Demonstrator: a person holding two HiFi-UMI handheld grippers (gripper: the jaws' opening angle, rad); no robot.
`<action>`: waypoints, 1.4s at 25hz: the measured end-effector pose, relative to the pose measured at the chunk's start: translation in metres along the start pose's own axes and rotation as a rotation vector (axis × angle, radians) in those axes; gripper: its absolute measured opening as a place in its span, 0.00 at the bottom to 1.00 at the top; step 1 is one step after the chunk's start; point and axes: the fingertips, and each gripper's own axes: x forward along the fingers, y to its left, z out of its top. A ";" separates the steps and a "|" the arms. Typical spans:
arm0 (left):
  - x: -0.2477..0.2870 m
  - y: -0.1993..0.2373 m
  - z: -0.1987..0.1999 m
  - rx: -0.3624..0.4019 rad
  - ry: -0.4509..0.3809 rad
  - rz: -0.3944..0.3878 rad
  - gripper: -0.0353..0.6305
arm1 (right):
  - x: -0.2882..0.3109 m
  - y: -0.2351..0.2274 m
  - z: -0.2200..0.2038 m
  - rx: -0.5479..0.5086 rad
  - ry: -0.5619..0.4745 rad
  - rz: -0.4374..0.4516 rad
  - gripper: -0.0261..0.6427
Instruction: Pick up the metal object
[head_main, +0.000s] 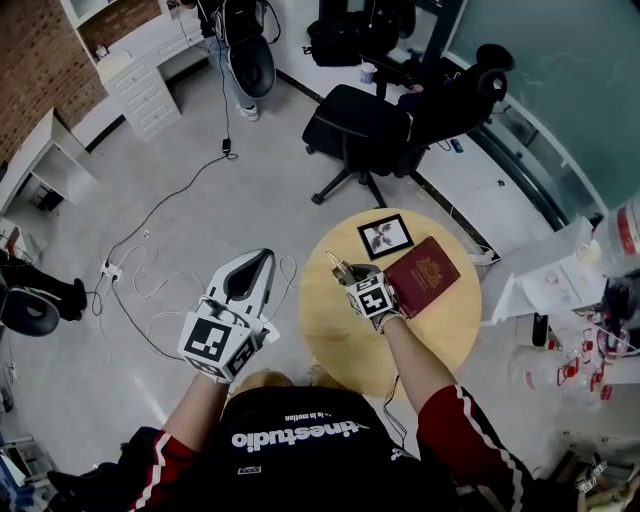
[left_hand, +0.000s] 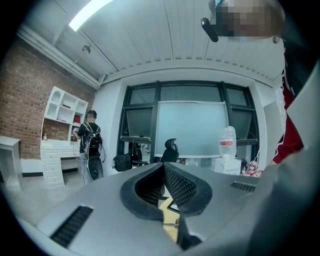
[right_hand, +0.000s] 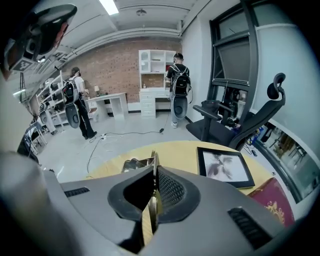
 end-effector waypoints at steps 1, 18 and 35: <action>-0.001 0.000 0.001 0.001 -0.002 0.000 0.09 | 0.000 -0.001 -0.001 -0.002 -0.003 -0.006 0.08; -0.013 0.006 0.014 -0.015 -0.023 -0.017 0.08 | -0.037 -0.008 0.010 0.021 -0.037 -0.096 0.08; -0.021 0.024 0.033 -0.059 -0.064 -0.047 0.08 | -0.094 0.007 0.036 0.039 -0.085 -0.165 0.08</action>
